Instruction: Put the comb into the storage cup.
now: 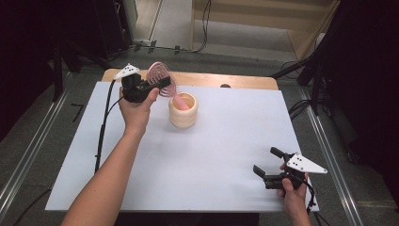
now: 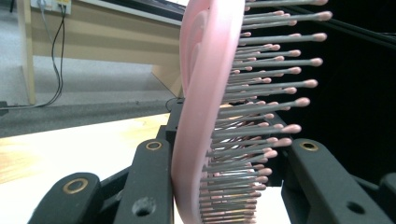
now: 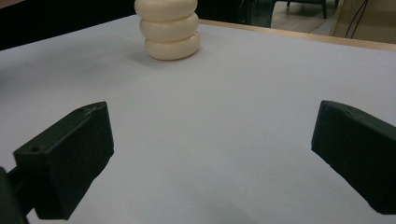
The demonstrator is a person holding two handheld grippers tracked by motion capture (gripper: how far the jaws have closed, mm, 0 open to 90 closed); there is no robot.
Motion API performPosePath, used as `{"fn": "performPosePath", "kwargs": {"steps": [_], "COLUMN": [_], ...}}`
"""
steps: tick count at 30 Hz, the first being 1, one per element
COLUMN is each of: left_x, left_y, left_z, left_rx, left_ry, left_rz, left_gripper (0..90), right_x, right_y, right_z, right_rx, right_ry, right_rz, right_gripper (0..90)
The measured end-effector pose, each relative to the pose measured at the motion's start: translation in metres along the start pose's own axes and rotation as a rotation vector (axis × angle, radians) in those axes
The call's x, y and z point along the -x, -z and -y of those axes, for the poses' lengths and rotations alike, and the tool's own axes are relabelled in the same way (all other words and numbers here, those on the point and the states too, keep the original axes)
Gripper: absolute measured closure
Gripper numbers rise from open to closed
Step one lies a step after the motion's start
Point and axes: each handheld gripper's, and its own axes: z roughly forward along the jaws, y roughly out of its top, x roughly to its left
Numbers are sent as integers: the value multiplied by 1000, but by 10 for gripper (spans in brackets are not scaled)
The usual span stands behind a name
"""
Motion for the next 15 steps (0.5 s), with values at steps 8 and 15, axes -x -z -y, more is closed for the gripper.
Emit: {"fn": "performPosePath", "kwargs": {"steps": [8, 15], "left_x": [-2, -3], "left_y": [-3, -7], "left_z": [5, 9], "left_rx": [-13, -23], "left_ry": [2, 9], "left_rz": [-7, -7], "left_gripper": [648, 647], "right_x": [0, 0], "right_y": [-1, -1], "right_z": [0, 0], "right_rx": [2, 2], "right_ry": [1, 1], "right_rz": [-3, -5], "right_gripper": [0, 0]}}
